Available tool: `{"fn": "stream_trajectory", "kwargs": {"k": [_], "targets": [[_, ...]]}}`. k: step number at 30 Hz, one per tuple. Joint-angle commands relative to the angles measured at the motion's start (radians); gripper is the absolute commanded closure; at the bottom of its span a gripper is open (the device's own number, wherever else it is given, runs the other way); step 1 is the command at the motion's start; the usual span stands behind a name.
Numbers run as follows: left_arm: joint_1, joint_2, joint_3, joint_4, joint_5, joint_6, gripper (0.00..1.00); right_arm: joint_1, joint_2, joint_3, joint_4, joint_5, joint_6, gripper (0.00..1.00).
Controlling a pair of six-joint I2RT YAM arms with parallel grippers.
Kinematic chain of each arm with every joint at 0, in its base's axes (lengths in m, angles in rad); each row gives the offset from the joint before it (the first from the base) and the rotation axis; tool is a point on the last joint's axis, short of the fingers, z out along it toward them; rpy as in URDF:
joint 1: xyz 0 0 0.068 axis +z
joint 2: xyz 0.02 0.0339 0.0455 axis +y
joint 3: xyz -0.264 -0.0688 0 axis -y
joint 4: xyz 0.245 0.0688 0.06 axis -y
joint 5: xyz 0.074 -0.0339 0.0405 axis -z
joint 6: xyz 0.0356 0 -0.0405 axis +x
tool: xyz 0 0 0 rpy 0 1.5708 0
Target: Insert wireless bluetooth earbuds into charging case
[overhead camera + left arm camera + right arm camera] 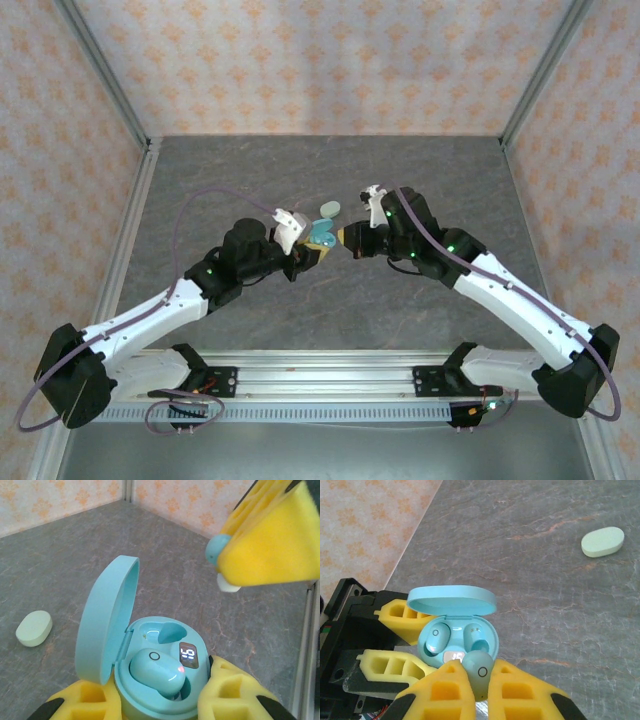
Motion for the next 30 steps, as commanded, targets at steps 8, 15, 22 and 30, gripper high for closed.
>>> {"fn": "stream_trajectory", "kwargs": {"k": [8, 15, 22, 30], "targets": [[-0.007, 0.025, 0.063, 0.077, 0.086, -0.025, 0.92, 0.008, 0.027, -0.005, 0.077, -0.02, -0.051, 0.9], [-0.007, 0.025, 0.071, 0.069, 0.087, -0.02, 0.92, 0.008, 0.035, -0.002, 0.06, -0.021, -0.067, 0.9], [-0.007, 0.024, 0.071, 0.066, 0.087, -0.018, 0.92, 0.008, 0.037, 0.009, 0.021, -0.034, -0.101, 0.9], [-0.008, 0.019, 0.071, 0.062, 0.086, -0.017, 0.92, 0.008, 0.037, 0.037, -0.051, 0.007, -0.151, 0.9]]}}
